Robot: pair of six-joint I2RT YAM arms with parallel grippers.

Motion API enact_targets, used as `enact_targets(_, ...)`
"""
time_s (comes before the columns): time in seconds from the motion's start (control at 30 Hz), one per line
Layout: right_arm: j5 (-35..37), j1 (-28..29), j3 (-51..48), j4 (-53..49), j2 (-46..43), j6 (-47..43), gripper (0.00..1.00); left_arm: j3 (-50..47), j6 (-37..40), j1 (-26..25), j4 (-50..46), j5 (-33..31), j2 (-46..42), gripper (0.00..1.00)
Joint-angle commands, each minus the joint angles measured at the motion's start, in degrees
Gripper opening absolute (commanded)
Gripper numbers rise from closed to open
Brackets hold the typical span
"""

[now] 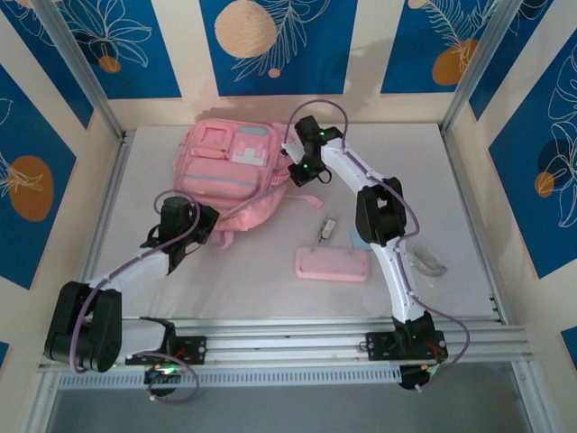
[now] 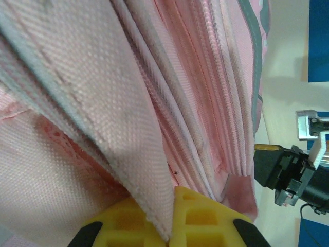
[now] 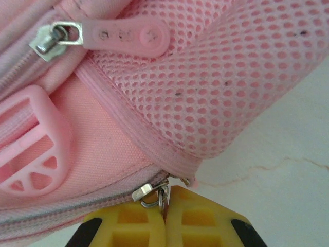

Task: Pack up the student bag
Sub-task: Zip the student bag at the center of the table, then rotate the student bag at the top-center of the table.

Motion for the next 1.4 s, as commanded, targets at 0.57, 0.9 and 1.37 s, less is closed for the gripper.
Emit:
enact_targets(0.57, -24.15, -4.05, -15.83, 6.02, -16.72, 8.81, 0.49, 5.04, 13.72, 1.57, -1.42, 2.9, 1.62, 0.0)
enact_targets(0.9, -21.05, 1.61, -9.51, 14.77, -9.69, 17.53, 0.52, 11.51, 33.6, 1.87, -13.67, 3.62, 3.59, 0.01)
enact_targets(1.37, -11.78, 3.07, 6.11, 14.71, 6.23, 19.21, 0.61, 6.94, 31.7, 2.91, -3.11, 6.73, 8.89, 0.0)
